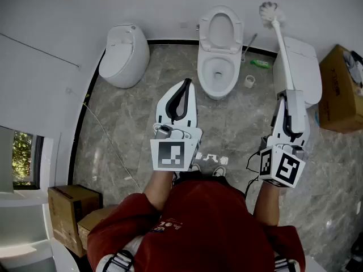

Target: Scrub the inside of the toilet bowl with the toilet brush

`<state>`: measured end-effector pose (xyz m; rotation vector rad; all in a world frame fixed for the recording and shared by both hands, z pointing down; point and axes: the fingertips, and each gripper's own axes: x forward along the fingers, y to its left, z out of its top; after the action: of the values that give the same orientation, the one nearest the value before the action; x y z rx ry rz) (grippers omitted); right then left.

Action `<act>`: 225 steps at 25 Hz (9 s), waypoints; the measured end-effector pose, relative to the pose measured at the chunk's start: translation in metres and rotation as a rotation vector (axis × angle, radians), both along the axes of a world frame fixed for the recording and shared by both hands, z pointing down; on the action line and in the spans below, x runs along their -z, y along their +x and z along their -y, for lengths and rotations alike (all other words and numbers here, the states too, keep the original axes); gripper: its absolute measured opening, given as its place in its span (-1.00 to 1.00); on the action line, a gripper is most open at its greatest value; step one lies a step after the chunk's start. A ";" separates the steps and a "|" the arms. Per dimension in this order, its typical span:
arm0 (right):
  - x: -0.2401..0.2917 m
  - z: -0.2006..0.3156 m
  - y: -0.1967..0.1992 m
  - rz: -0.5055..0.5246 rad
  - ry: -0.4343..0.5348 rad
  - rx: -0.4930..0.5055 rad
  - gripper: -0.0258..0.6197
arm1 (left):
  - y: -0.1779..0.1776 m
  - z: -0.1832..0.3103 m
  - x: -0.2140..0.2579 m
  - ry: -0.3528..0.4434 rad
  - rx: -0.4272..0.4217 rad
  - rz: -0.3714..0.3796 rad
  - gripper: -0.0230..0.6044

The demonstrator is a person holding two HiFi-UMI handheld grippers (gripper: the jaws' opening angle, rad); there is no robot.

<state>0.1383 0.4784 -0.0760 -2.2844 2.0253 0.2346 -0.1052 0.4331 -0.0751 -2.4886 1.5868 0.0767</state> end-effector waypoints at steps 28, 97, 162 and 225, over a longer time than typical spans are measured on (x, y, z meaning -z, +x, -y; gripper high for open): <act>-0.047 0.110 0.045 0.046 -0.062 0.049 -0.46 | 0.051 0.102 -0.035 -0.032 0.002 0.019 -0.93; -0.849 0.573 -0.048 -0.281 -1.394 0.406 -0.46 | 0.044 0.513 -0.615 -0.711 0.023 0.088 -0.93; -0.770 0.459 -0.055 -0.281 -1.451 0.597 -0.45 | 0.023 0.502 -0.588 -0.666 0.095 0.056 -0.93; -0.763 0.453 -0.075 -0.131 -1.416 0.499 -0.45 | 0.023 0.488 -0.598 -0.686 0.105 0.051 -0.93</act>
<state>0.0630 0.0258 0.6867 -1.9414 3.2880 -1.5609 -0.0818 -0.0546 0.5231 -2.8238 1.9660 -0.6455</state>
